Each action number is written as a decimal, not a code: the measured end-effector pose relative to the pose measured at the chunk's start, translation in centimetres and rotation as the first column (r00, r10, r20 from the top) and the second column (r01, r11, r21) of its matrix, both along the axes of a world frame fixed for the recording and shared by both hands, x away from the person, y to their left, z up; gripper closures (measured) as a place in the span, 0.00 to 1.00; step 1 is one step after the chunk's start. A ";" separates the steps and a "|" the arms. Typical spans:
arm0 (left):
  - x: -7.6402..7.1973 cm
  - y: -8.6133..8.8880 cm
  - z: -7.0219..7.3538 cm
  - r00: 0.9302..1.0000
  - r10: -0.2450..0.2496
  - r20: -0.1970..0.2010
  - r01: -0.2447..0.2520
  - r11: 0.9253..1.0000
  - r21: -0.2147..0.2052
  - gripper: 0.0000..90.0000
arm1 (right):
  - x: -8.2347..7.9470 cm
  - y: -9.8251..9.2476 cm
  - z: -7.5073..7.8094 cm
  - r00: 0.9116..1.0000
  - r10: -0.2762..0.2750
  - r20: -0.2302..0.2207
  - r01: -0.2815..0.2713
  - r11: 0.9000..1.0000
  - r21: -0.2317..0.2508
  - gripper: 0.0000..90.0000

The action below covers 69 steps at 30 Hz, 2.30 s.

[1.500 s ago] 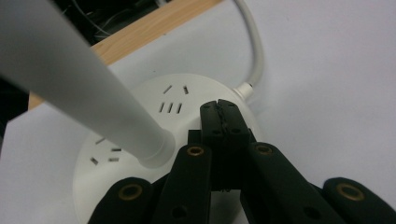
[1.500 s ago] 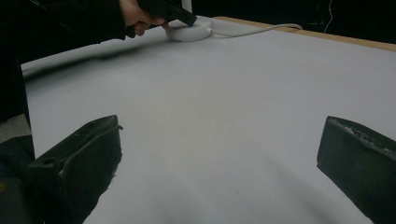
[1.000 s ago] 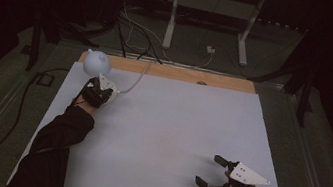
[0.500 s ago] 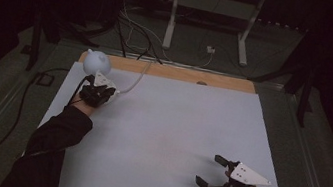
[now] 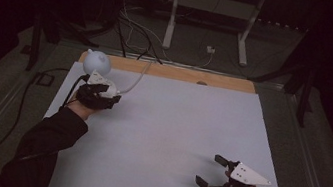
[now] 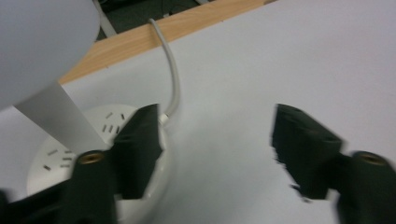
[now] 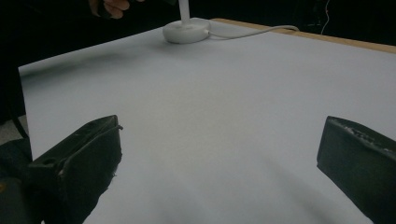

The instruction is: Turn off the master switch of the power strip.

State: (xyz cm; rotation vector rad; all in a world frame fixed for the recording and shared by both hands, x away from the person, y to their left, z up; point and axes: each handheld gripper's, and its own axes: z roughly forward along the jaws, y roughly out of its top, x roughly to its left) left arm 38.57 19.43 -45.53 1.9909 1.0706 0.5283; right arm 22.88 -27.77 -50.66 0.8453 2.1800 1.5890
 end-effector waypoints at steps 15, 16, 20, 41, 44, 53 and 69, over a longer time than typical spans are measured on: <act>-3.1 0.9 0.7 0.992 -0.125 -0.033 0.123 0.992 -0.036 0.00 | -0.1 0.1 0.1 1.000 0.003 0.003 -0.003 1.000 0.000 0.00; -3.3 1.0 0.6 0.992 -0.123 -0.034 0.122 0.992 -0.034 0.00 | -0.1 0.1 0.1 1.000 0.004 0.002 -0.004 1.000 -0.001 0.00; -4.1 1.3 0.4 0.990 -0.133 -0.037 0.132 0.991 -0.037 0.00 | -0.1 0.1 0.1 1.000 0.007 0.003 -0.007 1.000 -0.004 0.00; -9.7 2.1 -1.0 0.977 -0.215 -0.008 0.213 0.973 -0.089 0.00 | -0.1 0.2 0.0 1.000 0.007 -0.002 -0.007 1.000 -0.009 0.00; -10.5 2.3 -1.5 0.975 -0.223 -0.003 0.222 0.971 -0.093 0.00 | -0.1 0.2 0.0 1.000 0.006 0.000 -0.006 1.000 -0.006 0.00; -12.5 3.1 -3.1 0.975 -0.220 -0.015 0.219 0.973 -0.070 0.00 | -0.1 0.2 0.0 1.000 0.005 0.000 -0.005 1.000 -0.005 0.00; -15.5 4.0 -5.9 0.968 -0.246 -0.047 0.245 0.969 -0.022 0.00 | -0.2 0.3 0.0 1.000 0.013 -0.002 -0.013 1.000 -0.010 0.00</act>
